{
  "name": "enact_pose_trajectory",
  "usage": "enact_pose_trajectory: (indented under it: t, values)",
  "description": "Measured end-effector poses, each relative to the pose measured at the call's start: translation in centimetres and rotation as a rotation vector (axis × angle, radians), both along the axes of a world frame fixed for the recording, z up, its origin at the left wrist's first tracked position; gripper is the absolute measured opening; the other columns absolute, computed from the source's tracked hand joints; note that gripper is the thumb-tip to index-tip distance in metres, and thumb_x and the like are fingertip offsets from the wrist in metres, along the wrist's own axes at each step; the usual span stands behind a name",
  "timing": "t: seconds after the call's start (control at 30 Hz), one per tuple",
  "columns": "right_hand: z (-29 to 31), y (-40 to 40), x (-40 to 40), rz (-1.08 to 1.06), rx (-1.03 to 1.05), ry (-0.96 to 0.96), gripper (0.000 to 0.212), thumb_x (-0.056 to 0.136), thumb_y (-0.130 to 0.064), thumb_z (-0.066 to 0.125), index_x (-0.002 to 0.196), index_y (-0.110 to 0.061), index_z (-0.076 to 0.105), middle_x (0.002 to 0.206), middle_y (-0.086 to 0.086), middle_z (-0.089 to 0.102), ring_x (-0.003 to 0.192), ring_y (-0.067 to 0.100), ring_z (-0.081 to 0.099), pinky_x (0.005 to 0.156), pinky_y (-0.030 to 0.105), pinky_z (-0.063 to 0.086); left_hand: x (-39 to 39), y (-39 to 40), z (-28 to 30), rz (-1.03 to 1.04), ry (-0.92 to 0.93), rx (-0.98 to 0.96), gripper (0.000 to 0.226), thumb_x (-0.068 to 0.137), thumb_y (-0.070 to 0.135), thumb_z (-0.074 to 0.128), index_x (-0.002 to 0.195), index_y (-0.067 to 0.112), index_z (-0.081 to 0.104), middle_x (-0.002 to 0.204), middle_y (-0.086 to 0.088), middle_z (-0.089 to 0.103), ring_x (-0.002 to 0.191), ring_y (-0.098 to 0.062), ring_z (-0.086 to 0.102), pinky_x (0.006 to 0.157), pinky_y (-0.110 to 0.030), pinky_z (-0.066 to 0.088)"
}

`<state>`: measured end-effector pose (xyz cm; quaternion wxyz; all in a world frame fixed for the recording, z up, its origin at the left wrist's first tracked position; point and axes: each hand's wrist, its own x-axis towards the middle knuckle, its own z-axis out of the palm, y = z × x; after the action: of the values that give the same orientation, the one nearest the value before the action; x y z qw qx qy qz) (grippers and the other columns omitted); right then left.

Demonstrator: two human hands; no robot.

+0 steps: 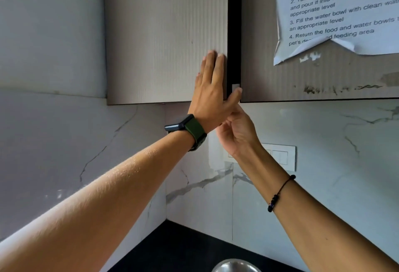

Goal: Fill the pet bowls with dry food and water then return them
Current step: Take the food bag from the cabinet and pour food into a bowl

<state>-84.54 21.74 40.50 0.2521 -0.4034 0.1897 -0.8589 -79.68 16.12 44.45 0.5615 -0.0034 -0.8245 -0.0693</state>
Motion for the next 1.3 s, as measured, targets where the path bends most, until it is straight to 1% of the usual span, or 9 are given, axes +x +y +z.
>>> enact_pose_trajectory:
  t: [0.17,0.27,0.37,0.5,0.7,0.87,1.0,1.13,1.3]
  values:
    - [0.0,-0.6,3.9,0.098,-0.059,0.138,0.03,0.077,0.004,0.055,0.099,-0.013,0.068,0.093,0.003,0.073,0.089,0.015,0.069,0.088,0.028,0.052,4.0,-0.4,-0.7,-0.001,0.186,0.019,0.078,0.087,0.019,0.058,0.15,0.005,0.015,0.16,-0.014,0.007,0.149,-0.028,0.003,0.121,-0.046,0.014]
    - [0.2,-1.7,6.3,0.132,-0.099,0.213,0.04,0.066,-0.008,0.068,0.106,-0.009,0.066,0.103,0.006,0.071,0.102,0.018,0.066,0.094,0.035,0.051,7.4,-1.1,-1.2,0.018,0.297,0.017,0.074,0.083,0.017,0.061,0.147,0.005,0.026,0.156,-0.015,0.024,0.146,-0.027,0.023,0.113,-0.023,0.021]
    - [0.3,-3.8,8.6,-0.035,-0.02,0.301,0.021,0.083,-0.001,0.063,0.103,-0.006,0.066,0.108,0.01,0.068,0.111,0.025,0.062,0.091,0.036,0.052,11.4,-2.4,-1.4,0.133,0.372,-0.081,0.074,0.08,0.031,0.058,0.144,0.003,0.034,0.147,-0.017,0.042,0.134,-0.02,0.039,0.103,-0.009,0.026]
    - [0.5,-6.9,11.8,-0.109,-0.062,0.399,0.025,0.079,0.015,0.059,0.086,-0.007,0.067,0.108,0.011,0.067,0.104,0.018,0.063,0.088,0.033,0.052,16.7,-4.0,-1.3,0.24,0.374,-0.164,0.076,0.078,0.036,0.05,0.142,0.0,0.035,0.138,-0.013,0.054,0.119,-0.023,0.06,0.097,-0.037,0.051]
    - [0.9,-11.3,17.5,-0.214,-0.254,0.742,0.035,0.084,0.007,0.061,0.099,-0.024,0.067,0.118,-0.002,0.058,0.109,0.001,0.06,0.091,0.017,0.048,25.3,-7.4,-2.1,0.38,0.454,-0.136,0.061,0.085,0.032,0.046,0.142,0.011,0.033,0.124,-0.013,0.064,0.108,-0.025,0.067,0.082,-0.039,0.058]
    - [1.6,-16.0,22.2,-0.527,-0.188,1.062,0.04,0.087,-0.001,0.058,0.121,-0.021,0.064,0.132,-0.001,0.051,0.12,0.018,0.049,0.105,0.031,0.041,31.3,-10.2,-2.9,0.625,0.549,0.048,0.044,0.09,0.018,0.047,0.134,0.013,0.049,0.068,-0.004,0.06,0.057,-0.007,0.053,0.054,-0.01,0.042]
    - [1.7,-18.2,25.0,-0.621,-0.101,1.257,0.052,0.086,0.009,0.05,0.131,-0.018,0.056,0.144,-0.001,0.042,0.13,0.017,0.036,0.097,0.001,0.021,35.2,-12.3,-2.7,0.715,0.44,0.192,0.049,0.088,0.026,0.045,0.136,0.014,0.049,0.082,0.004,0.066,0.072,-0.022,0.068,0.072,-0.034,0.056]
    - [1.8,-20.4,26.1,-0.733,-0.14,1.356,0.056,0.082,0.015,0.053,0.131,-0.012,0.055,0.144,0.008,0.043,0.13,0.027,0.039,0.1,0.02,0.035,37.2,-14.2,-2.3,0.757,0.362,0.268,0.043,0.094,0.021,0.051,0.137,0.015,0.046,0.099,-0.003,0.073,0.085,-0.028,0.071,0.081,-0.042,0.057]
    - [2.1,-22.0,26.2,-0.764,-0.072,1.598,0.064,0.087,0.013,0.046,0.144,-0.013,0.037,0.157,0.001,0.022,0.141,0.021,0.024,0.11,0.027,0.034,37.6,-16.0,-1.5,0.841,0.392,0.344,0.042,0.095,0.004,0.049,0.136,0.011,0.048,0.108,-0.016,0.071,0.085,-0.022,0.062,0.073,-0.026,0.044]
